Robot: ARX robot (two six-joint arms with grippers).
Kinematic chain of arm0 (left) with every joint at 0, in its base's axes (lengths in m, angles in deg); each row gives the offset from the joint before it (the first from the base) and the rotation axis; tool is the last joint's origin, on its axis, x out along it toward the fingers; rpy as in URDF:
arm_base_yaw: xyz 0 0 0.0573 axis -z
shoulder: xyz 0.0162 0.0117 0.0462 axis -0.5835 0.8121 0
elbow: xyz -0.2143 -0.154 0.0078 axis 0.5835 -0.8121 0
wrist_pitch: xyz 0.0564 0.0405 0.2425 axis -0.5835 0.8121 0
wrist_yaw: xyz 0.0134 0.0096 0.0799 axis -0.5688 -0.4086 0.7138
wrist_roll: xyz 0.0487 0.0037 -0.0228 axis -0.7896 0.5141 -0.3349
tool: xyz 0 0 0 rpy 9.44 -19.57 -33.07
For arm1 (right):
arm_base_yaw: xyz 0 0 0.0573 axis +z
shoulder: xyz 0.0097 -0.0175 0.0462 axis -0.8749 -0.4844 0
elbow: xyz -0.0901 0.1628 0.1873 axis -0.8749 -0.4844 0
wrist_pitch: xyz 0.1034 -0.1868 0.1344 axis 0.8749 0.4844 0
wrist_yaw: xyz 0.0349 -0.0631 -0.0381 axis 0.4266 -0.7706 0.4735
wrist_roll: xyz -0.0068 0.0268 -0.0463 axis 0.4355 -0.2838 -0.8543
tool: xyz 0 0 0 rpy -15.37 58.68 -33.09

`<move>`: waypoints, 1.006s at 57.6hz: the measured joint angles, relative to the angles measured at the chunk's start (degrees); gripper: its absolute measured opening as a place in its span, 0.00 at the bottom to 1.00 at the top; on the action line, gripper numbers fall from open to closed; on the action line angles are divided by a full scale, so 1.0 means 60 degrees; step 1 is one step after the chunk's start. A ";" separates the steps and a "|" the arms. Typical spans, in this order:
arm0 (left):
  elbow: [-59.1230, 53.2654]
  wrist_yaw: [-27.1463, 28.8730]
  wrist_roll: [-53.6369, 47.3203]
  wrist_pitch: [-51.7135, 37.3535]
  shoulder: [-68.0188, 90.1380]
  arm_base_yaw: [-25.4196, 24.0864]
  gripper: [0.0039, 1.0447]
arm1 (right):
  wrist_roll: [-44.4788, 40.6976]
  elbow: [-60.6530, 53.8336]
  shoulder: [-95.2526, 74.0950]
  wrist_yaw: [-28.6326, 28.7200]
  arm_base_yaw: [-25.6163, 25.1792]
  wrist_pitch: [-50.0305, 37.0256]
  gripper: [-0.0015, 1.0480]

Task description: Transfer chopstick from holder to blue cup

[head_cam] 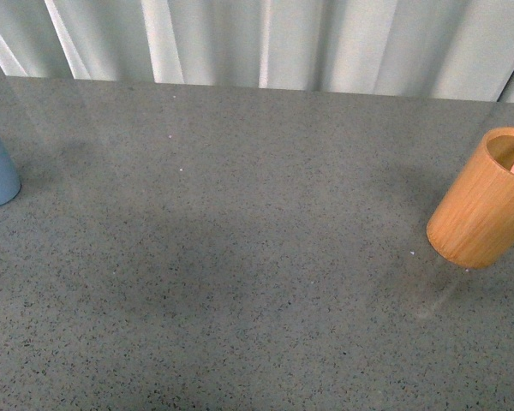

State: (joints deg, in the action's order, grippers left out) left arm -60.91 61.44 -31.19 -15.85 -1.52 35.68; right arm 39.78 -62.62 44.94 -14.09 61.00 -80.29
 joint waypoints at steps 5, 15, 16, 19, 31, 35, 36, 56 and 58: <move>0.0000 0.0000 0.0000 0.0000 0.0000 0.0000 0.94 | 0.0000 0.0000 0.0000 0.0000 0.0000 0.0000 0.90; 0.0000 0.0000 0.0000 0.0000 0.0000 0.0000 0.94 | -0.0004 0.0000 0.0000 0.0000 0.0000 0.0000 0.90; 0.0000 0.0000 0.0000 0.0000 0.0000 0.0000 0.94 | 0.0000 0.0000 0.0000 0.0000 0.0000 0.0000 0.90; 0.0000 0.0000 0.0000 0.0000 0.0000 0.0000 0.94 | -0.0004 0.0000 0.0000 0.0000 0.0000 0.0000 0.90; 0.0000 0.0000 0.0000 0.0000 0.0000 0.0000 0.94 | -0.0004 0.0000 0.0000 0.0000 0.0000 0.0000 0.90; 0.0000 0.0000 0.0000 0.0000 0.0000 0.0000 0.94 | 0.0000 0.0000 0.0000 0.0000 0.0000 0.0000 0.90; 0.0000 0.0000 0.0000 0.0000 0.0000 0.0000 0.94 | 0.0000 0.0000 0.0000 0.0000 0.0000 0.0000 0.90; 0.0000 0.0000 0.0000 0.0000 0.0000 0.0000 0.94 | 0.0000 0.0000 0.0000 0.0000 0.0000 0.0000 0.90; 0.0000 0.0000 0.0000 0.0000 0.0000 0.0000 0.94 | 0.0000 0.0000 0.0000 0.0000 0.0000 0.0000 0.90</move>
State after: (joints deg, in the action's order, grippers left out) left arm -60.91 61.44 -31.19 -15.85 -1.52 35.68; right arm 39.78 -62.62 44.94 -14.09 61.00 -80.29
